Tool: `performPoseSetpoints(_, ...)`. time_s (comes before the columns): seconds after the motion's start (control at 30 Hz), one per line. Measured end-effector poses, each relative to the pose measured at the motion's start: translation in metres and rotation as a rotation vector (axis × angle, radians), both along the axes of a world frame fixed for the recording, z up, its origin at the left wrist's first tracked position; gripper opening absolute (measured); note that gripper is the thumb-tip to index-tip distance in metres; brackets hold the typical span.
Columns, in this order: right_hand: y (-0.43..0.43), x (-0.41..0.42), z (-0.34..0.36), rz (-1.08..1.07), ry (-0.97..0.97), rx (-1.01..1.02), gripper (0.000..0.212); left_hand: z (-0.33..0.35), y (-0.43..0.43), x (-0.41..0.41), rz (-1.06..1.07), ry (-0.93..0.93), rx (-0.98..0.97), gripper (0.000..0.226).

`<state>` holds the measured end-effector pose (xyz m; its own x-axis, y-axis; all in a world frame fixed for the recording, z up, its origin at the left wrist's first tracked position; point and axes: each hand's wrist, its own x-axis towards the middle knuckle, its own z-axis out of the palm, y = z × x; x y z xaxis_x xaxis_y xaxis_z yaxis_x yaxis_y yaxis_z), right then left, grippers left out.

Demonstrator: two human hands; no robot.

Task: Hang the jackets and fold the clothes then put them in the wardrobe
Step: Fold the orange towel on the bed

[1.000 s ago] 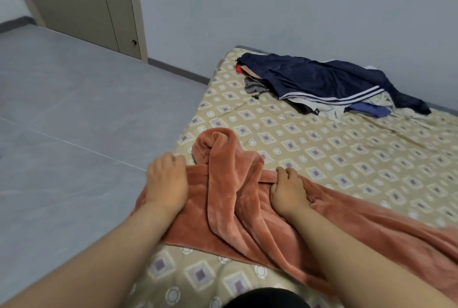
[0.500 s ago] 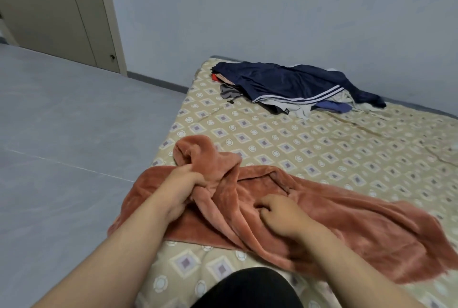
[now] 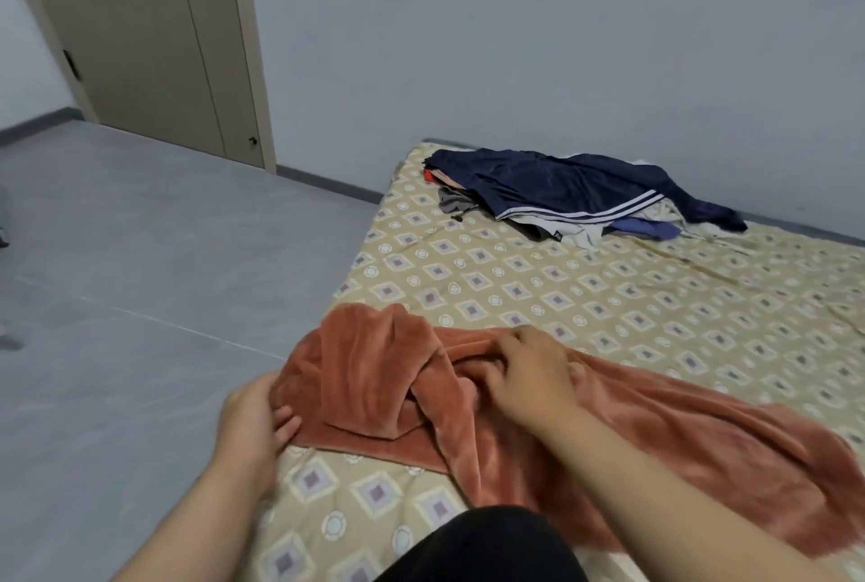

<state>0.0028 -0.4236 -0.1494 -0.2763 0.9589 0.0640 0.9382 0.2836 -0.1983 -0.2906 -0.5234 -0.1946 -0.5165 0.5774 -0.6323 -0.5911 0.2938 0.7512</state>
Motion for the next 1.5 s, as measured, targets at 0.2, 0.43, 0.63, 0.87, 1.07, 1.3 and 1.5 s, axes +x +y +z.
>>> performPoseSetpoints(0.2, -0.032, -0.093, 0.004, -0.163, 0.873, -0.527, 0.017, 0.0, 0.0, 0.033, -0.448, 0.043, 0.145, 0.042)
performPoseSetpoints(0.43, -0.078, -0.141, -0.023, 0.083, 0.679, -0.627, 0.038, 0.001, -0.002, 0.006, -0.401, -0.14, 0.207, 0.067)
performPoseSetpoints(0.63, -0.08, -0.147, -0.042, 0.094, 0.601, -0.544, 0.021, -0.007, -0.003, 0.01, -0.614, 0.529, 0.231, 0.041)
performPoseSetpoints(0.87, -0.065, -0.13, -0.038, -0.244, 0.529, -0.259, 0.022, -0.016, 0.001, 0.002, -0.155, 0.243, -0.039, 0.02)
performPoseSetpoints(1.07, -0.037, -0.118, -0.04, -0.059, 0.245, -0.296, 0.05, -0.034, -0.014, -0.016, 0.071, -0.03, -0.169, 0.03)
performPoseSetpoints(1.3, -0.039, -0.12, -0.041, -0.133, 0.089, -0.443, 0.03, -0.02, -0.007, -0.026, -0.124, 0.036, -0.003, 0.034)
performPoseSetpoints(1.5, -0.029, -0.109, -0.038, -0.111, 0.488, -0.265, 0.022, -0.025, -0.004, -0.025, -0.003, -0.149, 0.14, 0.027)
